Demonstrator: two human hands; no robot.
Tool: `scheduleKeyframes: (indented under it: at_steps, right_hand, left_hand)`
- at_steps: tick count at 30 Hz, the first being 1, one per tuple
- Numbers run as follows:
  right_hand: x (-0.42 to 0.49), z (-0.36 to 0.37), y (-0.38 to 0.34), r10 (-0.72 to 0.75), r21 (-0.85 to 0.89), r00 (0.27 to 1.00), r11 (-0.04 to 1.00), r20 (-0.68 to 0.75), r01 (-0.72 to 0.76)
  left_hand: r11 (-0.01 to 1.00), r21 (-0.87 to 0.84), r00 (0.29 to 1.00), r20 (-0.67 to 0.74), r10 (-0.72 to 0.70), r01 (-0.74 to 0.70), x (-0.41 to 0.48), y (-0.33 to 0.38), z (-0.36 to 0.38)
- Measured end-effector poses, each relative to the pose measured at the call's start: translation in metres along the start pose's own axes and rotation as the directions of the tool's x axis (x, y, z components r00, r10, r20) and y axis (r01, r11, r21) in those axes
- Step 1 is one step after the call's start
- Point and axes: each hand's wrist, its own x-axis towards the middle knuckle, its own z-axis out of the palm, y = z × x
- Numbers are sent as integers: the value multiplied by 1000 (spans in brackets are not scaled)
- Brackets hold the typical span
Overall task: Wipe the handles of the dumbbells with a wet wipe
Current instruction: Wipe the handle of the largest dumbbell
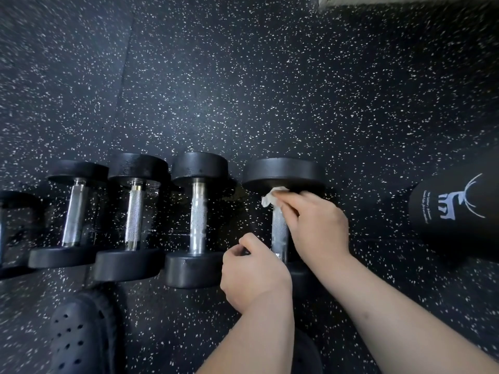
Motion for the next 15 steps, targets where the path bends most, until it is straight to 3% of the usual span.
scheduleKeyframes:
  at_steps: [2, 4, 9, 15]
  right_hand:
    - [-3, -3, 1, 111, 90, 994, 990, -14, -109]
    - [-4, -5, 5, 158, 61, 987, 986, -40, -156]
    - [0, -2, -4, -26, -87, 998, 996, -65, 21]
    - [-4, -3, -4, 191, 137, 980, 974, -55, -182]
  left_hand:
    - [1000, 2, 1000, 3, 3, -3, 1, 0, -1]
    - [1000, 6, 1000, 2, 3, -3, 2, 0, 0]
    - [1000, 2, 1000, -8, -3, 3, -1, 1, 0]
    - [1000, -4, 1000, 0, -4, 4, 0, 0, 0]
